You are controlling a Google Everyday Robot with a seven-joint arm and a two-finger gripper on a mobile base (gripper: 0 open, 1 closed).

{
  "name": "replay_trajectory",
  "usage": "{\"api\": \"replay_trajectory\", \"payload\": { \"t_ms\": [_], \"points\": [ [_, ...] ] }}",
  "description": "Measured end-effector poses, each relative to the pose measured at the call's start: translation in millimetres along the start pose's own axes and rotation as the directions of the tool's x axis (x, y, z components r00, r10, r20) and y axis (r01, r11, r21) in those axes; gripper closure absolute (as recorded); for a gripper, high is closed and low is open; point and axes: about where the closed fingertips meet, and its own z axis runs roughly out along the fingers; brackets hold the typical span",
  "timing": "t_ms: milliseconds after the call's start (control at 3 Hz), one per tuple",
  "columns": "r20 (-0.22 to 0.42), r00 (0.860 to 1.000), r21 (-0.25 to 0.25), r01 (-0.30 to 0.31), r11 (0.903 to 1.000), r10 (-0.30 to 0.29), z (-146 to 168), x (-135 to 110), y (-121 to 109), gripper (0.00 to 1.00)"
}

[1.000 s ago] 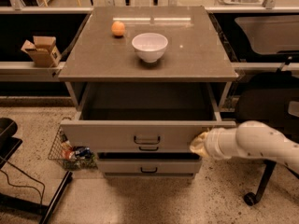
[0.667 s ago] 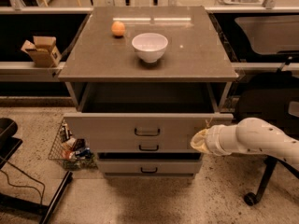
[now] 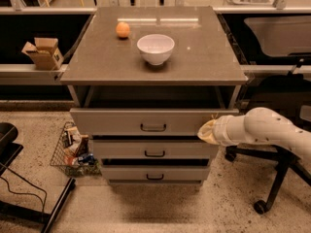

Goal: Close top drawer

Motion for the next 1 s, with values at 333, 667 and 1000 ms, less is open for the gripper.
{"api": "replay_trajectory", "payload": {
  "t_ms": [333, 667, 1000],
  "points": [
    [0.000, 1.000, 0.000, 0.000, 1.0000, 0.000, 0.1, 0.0, 0.0, 0.59],
    [0.000, 1.000, 0.000, 0.000, 1.0000, 0.000, 0.1, 0.0, 0.0, 0.35],
    [0.000, 1.000, 0.000, 0.000, 1.0000, 0.000, 0.1, -0.1, 0.1, 0.04]
  ]
}}
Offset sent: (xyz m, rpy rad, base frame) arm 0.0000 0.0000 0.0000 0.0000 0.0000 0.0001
